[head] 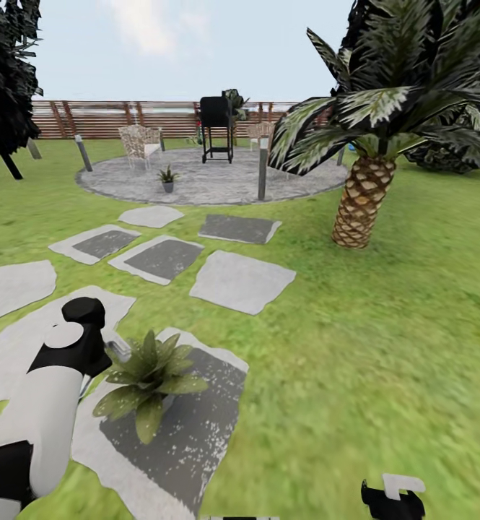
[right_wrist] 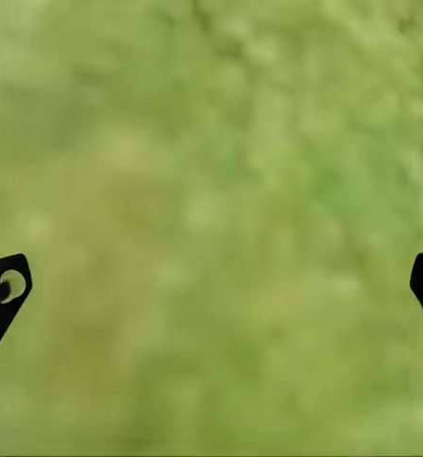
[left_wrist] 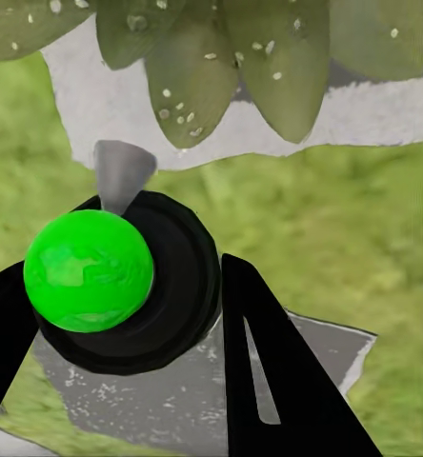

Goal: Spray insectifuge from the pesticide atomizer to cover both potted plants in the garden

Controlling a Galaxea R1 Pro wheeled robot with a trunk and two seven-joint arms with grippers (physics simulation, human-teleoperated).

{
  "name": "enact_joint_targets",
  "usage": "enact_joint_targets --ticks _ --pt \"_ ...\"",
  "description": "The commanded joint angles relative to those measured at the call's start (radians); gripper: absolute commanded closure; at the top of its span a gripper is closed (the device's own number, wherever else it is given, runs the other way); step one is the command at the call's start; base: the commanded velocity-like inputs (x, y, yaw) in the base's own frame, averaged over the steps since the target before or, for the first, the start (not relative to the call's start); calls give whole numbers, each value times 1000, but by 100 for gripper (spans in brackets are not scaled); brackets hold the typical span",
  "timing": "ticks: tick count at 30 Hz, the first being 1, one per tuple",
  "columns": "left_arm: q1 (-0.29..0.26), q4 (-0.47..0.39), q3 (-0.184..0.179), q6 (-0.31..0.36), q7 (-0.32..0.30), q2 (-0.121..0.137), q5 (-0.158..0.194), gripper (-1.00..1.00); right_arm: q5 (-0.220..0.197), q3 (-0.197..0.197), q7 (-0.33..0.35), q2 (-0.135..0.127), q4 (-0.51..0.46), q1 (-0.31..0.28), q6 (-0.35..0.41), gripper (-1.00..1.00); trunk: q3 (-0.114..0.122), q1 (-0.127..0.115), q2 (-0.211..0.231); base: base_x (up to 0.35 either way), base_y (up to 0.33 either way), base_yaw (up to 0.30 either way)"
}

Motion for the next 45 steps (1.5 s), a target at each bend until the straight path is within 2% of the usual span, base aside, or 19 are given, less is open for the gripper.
enact_joint_targets --ticks 1,5,12,15,17,21,34,45 --pt "9 -1 2 9 -9 0 -7 100 11 -7 -4 -1 2 -1 -3 -100 -1 0 0 267 -155 12" --pt "21 -1 3 9 -9 1 -8 100 11 -7 -4 0 2 -1 -3 -100 -1 0 0 174 -87 44" --pt "22 5 2 9 -9 -12 -3 100 11 -7 -5 0 2 -1 -3 -100 -1 0 0 6 -2 262" --pt "24 14 5 8 -9 -11 -7 100 11 -7 -5 0 2 -1 -3 -100 -1 0 0 0 0 277" --pt "44 15 6 7 -9 -8 -4 100 11 -7 -5 0 2 -1 -3 -100 -1 0 0 0 0 276" --pt "72 18 4 7 -9 -20 3 100 11 -7 -4 0 2 -1 -3 -100 -1 0 0 19 -12 77" --pt "73 10 5 8 -9 -19 4 100 11 -7 -4 0 2 -1 -3 -100 -1 0 0 119 -234 2" --pt "72 0 13 9 -9 -21 4 100 11 -7 -4 0 2 -1 -3 -100 -1 0 0 58 -262 187"
